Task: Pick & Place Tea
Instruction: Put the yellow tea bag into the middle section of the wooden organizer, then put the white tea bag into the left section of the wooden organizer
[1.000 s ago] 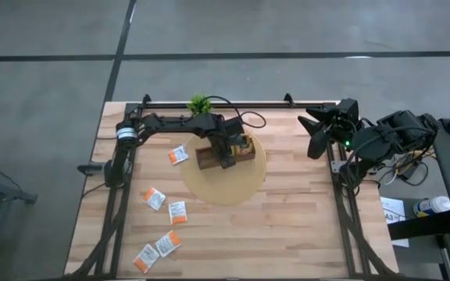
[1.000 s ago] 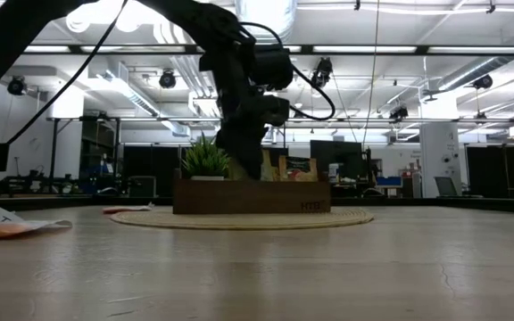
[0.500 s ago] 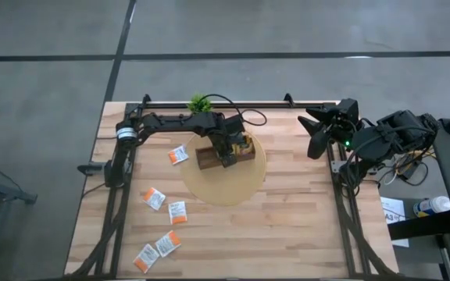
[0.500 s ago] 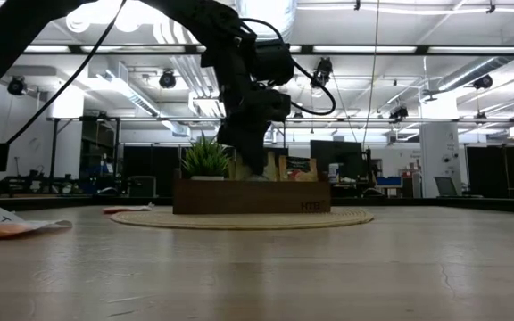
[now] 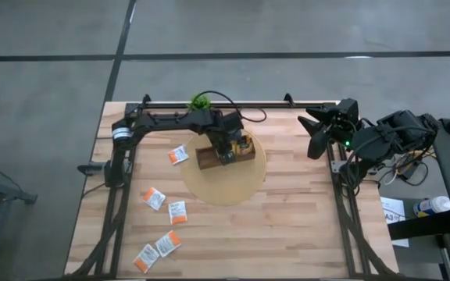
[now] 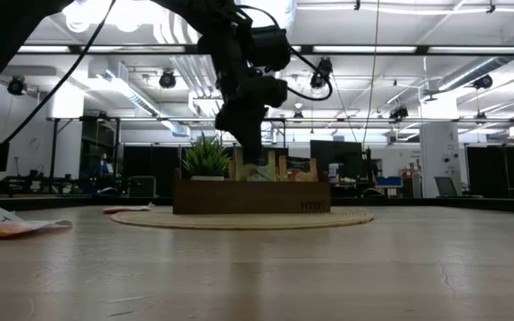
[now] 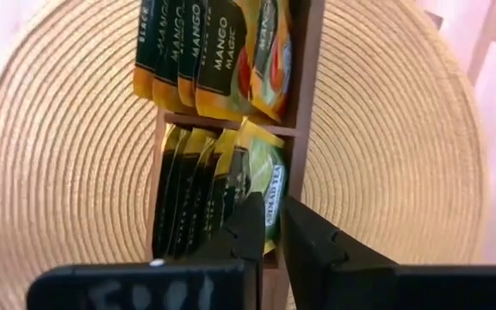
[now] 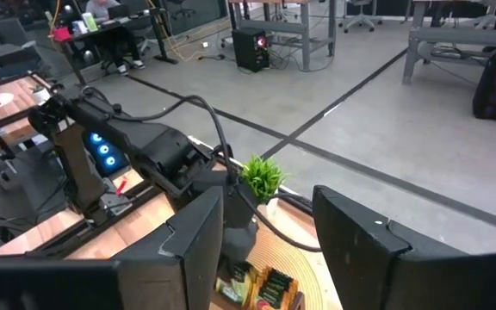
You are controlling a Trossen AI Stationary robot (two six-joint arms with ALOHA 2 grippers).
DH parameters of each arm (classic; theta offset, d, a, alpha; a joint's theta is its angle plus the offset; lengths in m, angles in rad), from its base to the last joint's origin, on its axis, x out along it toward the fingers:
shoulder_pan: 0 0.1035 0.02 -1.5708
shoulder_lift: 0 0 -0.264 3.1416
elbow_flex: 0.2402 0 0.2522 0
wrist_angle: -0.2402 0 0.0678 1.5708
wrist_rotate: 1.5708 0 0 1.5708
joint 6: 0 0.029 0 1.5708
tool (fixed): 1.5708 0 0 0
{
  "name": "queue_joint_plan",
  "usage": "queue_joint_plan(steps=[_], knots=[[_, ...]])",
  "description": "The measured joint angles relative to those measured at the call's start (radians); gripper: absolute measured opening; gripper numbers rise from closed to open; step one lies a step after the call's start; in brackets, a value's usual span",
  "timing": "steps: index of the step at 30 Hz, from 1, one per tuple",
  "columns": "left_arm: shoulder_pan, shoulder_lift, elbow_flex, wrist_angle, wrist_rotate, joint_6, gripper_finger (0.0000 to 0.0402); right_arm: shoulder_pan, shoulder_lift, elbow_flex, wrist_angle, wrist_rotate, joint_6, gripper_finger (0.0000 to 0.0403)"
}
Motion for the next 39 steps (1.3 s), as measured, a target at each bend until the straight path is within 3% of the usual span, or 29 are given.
queue_joint_plan(steps=[11, 23, 33, 39], knots=[[-0.033, -0.157, -0.004, -0.07, 0.0, -0.03, 0.0035, 0.002, 0.0, 0.0, -0.012, -0.03, -0.003, 0.0178], [-0.135, -0.377, -0.123, -0.059, -0.006, -0.157, 0.0035, 0.002, 0.033, 0.0, -0.02, -0.211, -0.059, 0.0178], [-0.266, -0.598, -0.33, -0.023, -0.042, -0.323, 0.0035, 0.002, 0.114, 0.0, -0.019, -0.257, -0.076, 0.0178], [-0.286, -0.751, -0.461, -0.026, -0.098, -0.408, 0.0036, 0.002, 0.138, 0.0, -0.012, -0.257, -0.073, 0.0178]])
